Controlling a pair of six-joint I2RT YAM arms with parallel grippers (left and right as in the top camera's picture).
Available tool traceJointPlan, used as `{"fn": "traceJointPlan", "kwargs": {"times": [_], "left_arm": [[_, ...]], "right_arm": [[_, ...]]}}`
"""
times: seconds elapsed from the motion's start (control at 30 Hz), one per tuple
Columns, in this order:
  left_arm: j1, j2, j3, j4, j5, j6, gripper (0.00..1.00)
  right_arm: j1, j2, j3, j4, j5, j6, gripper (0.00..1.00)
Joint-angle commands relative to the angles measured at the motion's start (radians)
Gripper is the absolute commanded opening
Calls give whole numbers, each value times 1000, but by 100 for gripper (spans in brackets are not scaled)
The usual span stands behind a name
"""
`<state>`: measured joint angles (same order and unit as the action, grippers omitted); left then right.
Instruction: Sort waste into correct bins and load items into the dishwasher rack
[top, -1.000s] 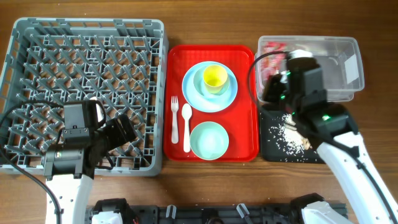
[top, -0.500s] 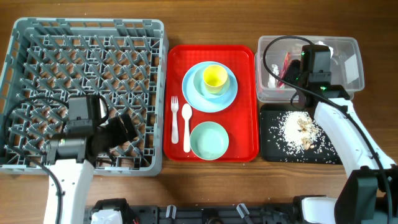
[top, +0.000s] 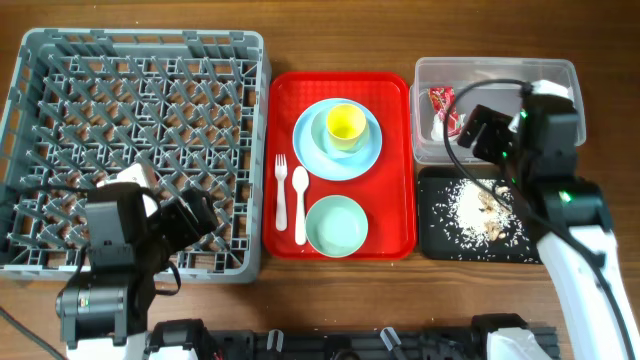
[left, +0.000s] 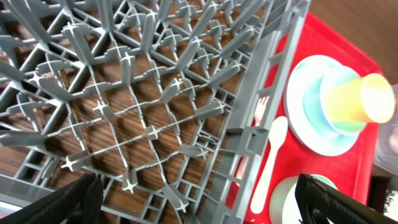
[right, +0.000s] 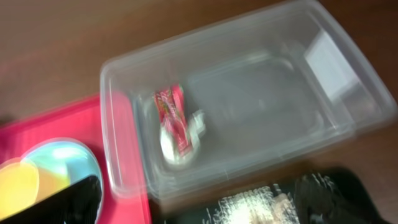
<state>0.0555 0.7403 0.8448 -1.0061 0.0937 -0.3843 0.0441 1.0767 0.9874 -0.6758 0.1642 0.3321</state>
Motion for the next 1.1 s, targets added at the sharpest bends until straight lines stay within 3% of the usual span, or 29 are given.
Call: {"fn": "traceJointPlan", "kwargs": {"times": [0.0,0.13,0.37,0.43,0.47,0.6,0.67,0.83,1.07], "left_arm": [[9,-18,10,3,14,-17,100],[9,-18,10,3,14,-16,100],[9,-18,10,3,14,-16,100],[9,-18,10,3,14,-17,60],[9,-18,10,7,19,-17,48],[8,-18,10,12,153,-17,25],[1,-18,10,23,227,-17,4],[-92,-9,10,50,346,-18,4],[-378,111,69,84,307,-142,4]], "right_arm": [[-3,-127,7,-123,-10,-15,100],[-3,-277,21,-288,-53,-34,100],[-3,-559,21,-254,-54,-43,100],[-3,-568,21,-260,-54,-43,100],[-3,-567,21,-261,-55,-43,100],[-3,-563,20,-261,-54,-43,100],[-3,-563,20,-261,-54,-42,100],[-3,-563,20,-261,-54,-43,100],[-3,-563,20,-261,-54,-43,100]]}}
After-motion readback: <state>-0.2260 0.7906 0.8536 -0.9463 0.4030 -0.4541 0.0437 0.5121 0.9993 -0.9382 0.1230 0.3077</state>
